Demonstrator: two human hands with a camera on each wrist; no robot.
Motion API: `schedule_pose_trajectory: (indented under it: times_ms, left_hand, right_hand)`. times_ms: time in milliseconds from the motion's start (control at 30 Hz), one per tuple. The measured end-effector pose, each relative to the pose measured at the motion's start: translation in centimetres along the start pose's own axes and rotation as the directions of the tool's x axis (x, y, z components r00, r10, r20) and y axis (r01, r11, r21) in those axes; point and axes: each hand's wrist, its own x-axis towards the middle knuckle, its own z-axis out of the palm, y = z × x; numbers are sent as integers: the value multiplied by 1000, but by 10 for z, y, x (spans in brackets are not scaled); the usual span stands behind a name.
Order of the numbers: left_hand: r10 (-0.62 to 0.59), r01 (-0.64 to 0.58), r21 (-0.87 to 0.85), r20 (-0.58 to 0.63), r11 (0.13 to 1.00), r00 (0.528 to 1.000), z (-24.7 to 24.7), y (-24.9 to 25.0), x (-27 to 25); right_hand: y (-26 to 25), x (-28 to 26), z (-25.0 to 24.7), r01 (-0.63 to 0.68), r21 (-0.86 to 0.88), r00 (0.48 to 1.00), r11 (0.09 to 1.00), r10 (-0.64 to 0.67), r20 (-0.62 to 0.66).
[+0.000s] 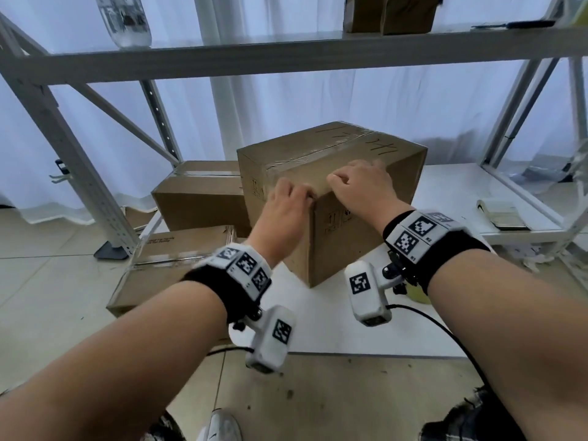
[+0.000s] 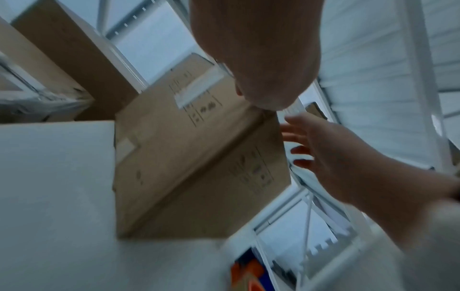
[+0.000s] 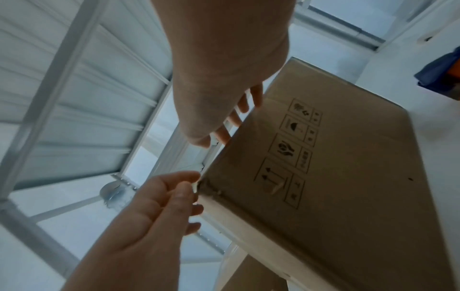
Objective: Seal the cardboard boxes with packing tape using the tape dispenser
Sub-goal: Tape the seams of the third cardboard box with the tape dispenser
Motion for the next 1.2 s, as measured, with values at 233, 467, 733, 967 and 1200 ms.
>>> schedule_pose_trajectory:
  times_ms: [233,467,733,967,1200]
  left_hand:
    - [-113,102,101,117,990,987,-36,-43,21]
    - [-141,118,160,141,980,980,-41,-51,16]
    - [-360,256,386,228,886,904,-35,-58,34]
    - [-269,234,223,143,946,952,-8,-34,33]
    - [-61,11,420,107,908,992,15,-2,45]
  right_hand:
    - [-31,-14,19,-53,-63,960,997,68,271]
    - [-12,-6,26,109,42,986,993,-114,124]
    - [75,-32,-7,202,184,979,962,-191,-75]
    - [88,-37,-3,-12,337,978,941,81,-194]
    - [132,-35,16,-669,287,738,686,658,150]
